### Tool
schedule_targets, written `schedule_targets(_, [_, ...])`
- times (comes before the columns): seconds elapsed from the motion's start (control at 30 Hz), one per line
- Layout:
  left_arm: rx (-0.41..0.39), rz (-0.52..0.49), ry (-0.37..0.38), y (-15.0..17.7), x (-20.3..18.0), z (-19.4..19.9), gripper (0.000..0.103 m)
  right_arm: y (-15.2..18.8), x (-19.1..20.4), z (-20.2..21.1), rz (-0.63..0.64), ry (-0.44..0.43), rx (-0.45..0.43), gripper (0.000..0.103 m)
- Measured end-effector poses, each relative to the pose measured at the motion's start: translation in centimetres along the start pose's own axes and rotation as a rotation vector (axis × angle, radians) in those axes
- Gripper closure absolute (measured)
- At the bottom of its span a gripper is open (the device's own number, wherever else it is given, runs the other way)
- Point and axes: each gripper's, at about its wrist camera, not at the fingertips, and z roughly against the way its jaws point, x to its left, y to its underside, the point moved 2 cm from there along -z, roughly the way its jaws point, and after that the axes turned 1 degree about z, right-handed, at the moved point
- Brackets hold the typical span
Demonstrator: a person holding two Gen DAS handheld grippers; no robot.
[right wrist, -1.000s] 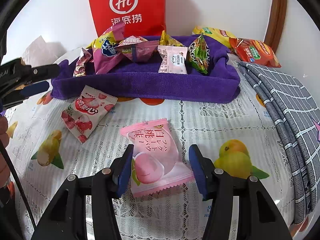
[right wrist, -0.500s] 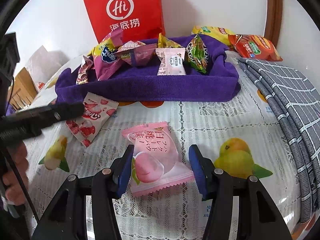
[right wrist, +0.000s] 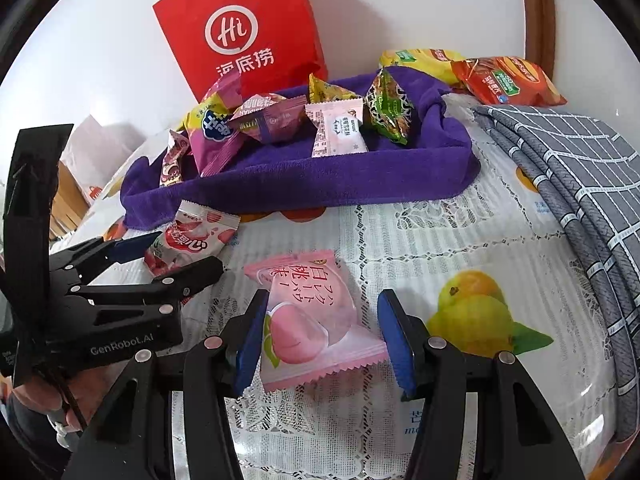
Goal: Organize snacks
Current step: 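Grasp the white-pink fruit packet with the left gripper while the right holds the peach packet, then carry both packets over the purple towel and lower them onto it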
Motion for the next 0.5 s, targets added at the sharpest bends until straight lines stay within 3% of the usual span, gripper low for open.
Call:
schedule_targets(0.13, [-0.012, 0.020, -0.008, 0.0, 0.5, 0.2, 0.040, 0.0, 0.1, 0.0, 0.005, 0.008, 0.001, 0.048])
schedule_targets(0.5, [-0.039, 0.047, 0.028, -0.2, 0.9, 1.2, 0.045, 0.1, -0.7, 0.2, -0.034, -0.032, -0.014, 0.051])
